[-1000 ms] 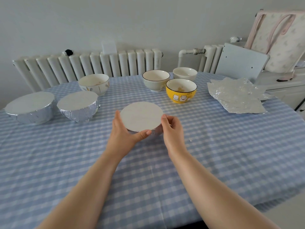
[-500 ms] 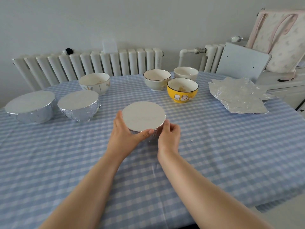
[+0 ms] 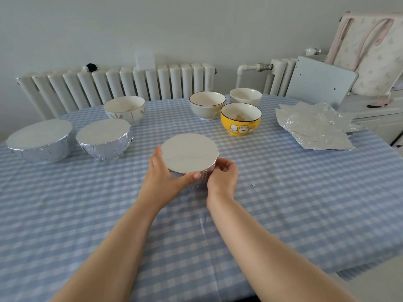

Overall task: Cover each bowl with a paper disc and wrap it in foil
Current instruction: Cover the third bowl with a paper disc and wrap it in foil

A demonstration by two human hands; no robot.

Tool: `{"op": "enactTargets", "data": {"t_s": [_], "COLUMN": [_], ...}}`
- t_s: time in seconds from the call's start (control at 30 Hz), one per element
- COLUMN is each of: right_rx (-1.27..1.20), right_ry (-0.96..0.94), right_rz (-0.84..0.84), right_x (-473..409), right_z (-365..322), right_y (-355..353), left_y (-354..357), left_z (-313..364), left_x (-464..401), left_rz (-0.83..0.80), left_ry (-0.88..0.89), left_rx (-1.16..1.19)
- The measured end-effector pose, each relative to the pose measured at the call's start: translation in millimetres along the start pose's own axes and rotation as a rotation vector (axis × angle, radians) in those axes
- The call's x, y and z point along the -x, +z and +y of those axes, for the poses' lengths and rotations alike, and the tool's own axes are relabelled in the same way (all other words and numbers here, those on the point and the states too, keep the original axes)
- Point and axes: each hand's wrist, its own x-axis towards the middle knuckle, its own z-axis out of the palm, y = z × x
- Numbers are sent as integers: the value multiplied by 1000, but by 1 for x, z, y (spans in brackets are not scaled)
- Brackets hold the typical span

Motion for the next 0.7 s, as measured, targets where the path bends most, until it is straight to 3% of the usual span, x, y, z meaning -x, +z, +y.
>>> {"op": "enactTargets", "data": {"t_s": [0.23,0.37,0.7], "right_rx": [221,129,186], "right_ry": [22,-28,-135], "right_rz": [-191,-162,-158], "right_x": [-30,-22,-9], "right_z": [-31,-27,-2], "right_y": [-16,-25,-17], "left_y": [-3,-2,3], "left_z": [-8,-15,-21], "left_x": [-5,-7,-11], "left_rz": [15,11,-22], "left_ry": [-12,29,23], "left_rx": [5,7,192]}}
